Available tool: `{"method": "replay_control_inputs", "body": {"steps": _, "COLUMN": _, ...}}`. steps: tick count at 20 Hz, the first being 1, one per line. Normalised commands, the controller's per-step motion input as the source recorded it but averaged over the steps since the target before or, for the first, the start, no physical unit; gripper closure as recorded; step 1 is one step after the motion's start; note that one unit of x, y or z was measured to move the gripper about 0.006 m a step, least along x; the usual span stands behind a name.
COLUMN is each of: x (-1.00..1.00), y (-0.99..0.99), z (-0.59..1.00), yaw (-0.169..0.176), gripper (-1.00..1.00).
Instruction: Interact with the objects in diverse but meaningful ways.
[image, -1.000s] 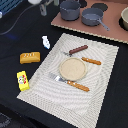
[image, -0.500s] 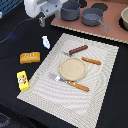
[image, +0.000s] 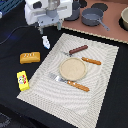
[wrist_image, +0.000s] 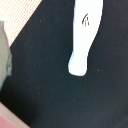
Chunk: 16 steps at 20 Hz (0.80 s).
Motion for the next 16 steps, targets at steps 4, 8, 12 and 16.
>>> {"method": "replay_control_inputs", "body": {"steps": 4, "x": -0.22, "y": 0.00, "z": -0.55, "yaw": -0.036, "gripper": -1.00}}
{"method": "replay_control_inputs", "body": {"steps": 8, "x": -0.29, "y": 0.00, "z": -0.65, "yaw": -0.020, "gripper": -1.00}}
{"method": "replay_control_inputs", "body": {"steps": 12, "x": -0.37, "y": 0.00, "z": -0.64, "yaw": -0.015, "gripper": -1.00}}
{"method": "replay_control_inputs", "body": {"steps": 16, "x": -0.56, "y": 0.00, "z": -0.24, "yaw": -0.016, "gripper": -1.00}}
